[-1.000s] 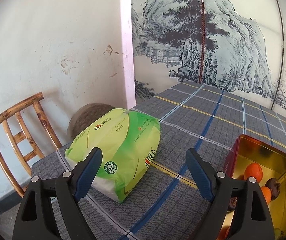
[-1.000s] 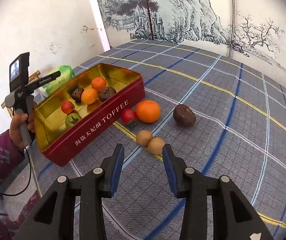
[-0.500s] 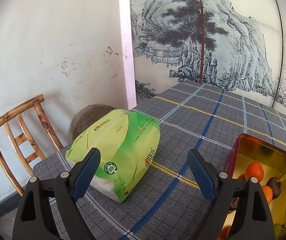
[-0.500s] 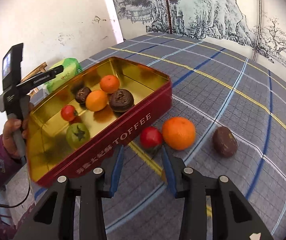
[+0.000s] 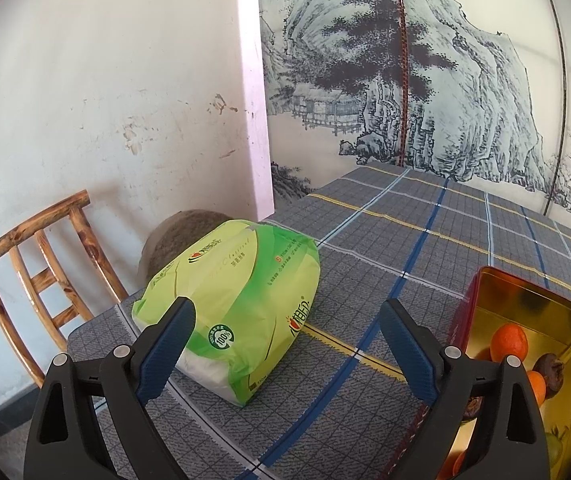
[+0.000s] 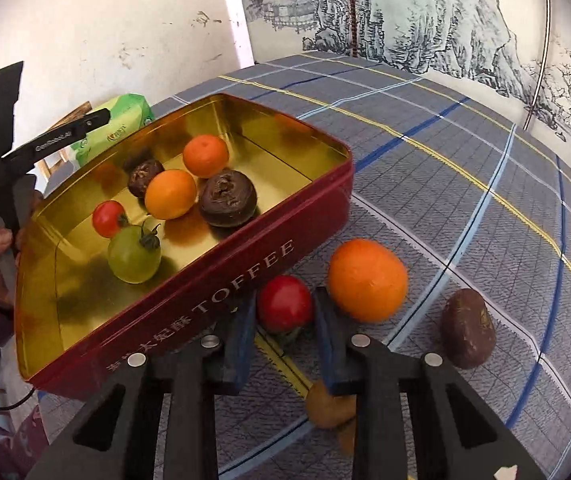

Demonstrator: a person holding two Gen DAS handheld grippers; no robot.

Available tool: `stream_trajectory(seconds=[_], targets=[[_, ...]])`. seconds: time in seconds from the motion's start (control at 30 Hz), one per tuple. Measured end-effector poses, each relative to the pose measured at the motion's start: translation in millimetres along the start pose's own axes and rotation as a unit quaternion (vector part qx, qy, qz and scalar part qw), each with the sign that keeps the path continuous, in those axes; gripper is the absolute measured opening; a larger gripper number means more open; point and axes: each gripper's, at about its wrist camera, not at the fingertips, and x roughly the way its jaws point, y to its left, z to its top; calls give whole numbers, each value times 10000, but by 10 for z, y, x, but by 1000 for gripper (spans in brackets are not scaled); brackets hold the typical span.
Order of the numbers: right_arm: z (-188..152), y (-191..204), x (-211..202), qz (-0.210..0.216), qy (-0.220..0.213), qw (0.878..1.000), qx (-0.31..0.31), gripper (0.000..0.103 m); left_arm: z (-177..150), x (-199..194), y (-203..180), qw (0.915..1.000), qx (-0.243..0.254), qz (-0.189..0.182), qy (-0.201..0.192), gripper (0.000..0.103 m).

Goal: Organize fruits
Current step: 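Reach the right gripper to the second red tomato and grasp it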

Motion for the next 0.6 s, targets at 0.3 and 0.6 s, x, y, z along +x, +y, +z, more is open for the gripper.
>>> stream_trajectory(seconds=[0.3,0.6], targets=[[-594,-428,-946,-682,-747,9913,846,25,12,20,53,9999,44,123,1,93],[-1333,-1282,-1363,-2006,-353,9647,1670,25,121,-795,-151,9927,827,-193,-859,93]])
